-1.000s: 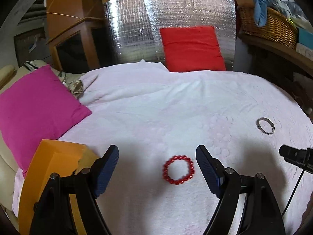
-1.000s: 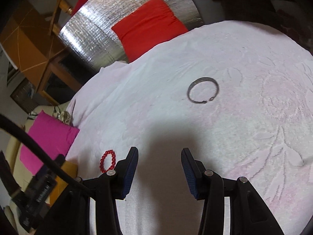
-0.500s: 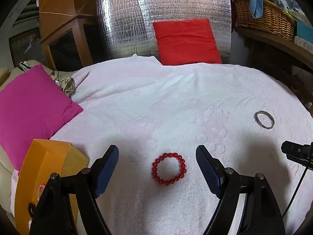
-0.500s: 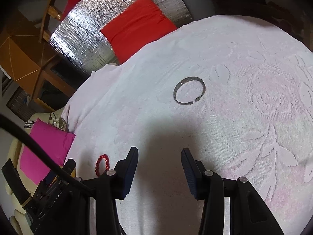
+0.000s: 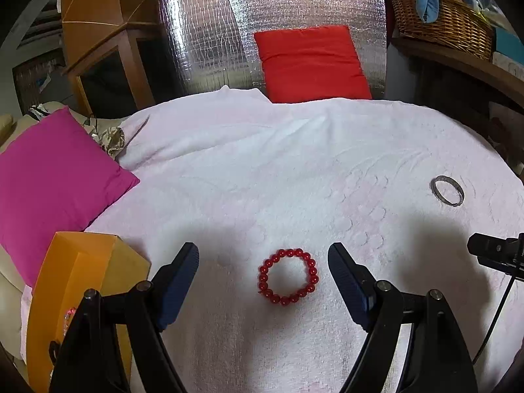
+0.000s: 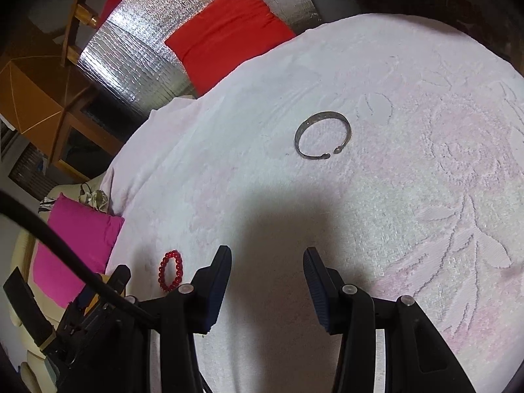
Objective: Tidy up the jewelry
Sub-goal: 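Move both open grippers back over the red bracelet and silver bangle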
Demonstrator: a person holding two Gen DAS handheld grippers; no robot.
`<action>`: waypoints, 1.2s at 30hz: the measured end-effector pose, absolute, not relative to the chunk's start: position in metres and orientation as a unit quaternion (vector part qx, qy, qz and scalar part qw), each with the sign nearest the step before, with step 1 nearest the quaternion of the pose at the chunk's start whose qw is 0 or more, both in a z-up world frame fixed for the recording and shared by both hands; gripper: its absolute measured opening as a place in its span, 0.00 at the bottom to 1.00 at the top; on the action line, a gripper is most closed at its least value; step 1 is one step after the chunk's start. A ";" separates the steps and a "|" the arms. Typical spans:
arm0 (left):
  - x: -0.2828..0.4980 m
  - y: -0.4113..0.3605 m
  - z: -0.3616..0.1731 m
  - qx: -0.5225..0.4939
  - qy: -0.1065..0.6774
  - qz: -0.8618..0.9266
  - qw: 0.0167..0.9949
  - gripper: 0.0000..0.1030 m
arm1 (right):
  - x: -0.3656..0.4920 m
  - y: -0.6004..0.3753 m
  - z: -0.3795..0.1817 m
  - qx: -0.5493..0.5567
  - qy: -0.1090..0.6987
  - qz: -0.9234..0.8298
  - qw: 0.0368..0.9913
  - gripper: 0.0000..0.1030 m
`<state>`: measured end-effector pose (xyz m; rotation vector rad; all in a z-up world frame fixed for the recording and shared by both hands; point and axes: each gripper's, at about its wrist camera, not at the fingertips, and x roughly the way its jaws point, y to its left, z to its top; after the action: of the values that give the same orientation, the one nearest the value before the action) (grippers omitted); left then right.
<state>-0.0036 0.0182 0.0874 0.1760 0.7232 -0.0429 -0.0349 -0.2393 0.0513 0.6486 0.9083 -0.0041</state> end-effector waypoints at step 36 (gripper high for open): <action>-0.009 0.007 0.088 0.110 0.342 -0.029 0.933 0.79 | -0.041 -0.254 0.058 0.293 0.417 -0.013 0.860 0.48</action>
<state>-0.0087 0.0074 0.0881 0.2250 0.7003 -0.0595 -0.0408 -0.2537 0.0584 0.6139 0.8755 -0.0283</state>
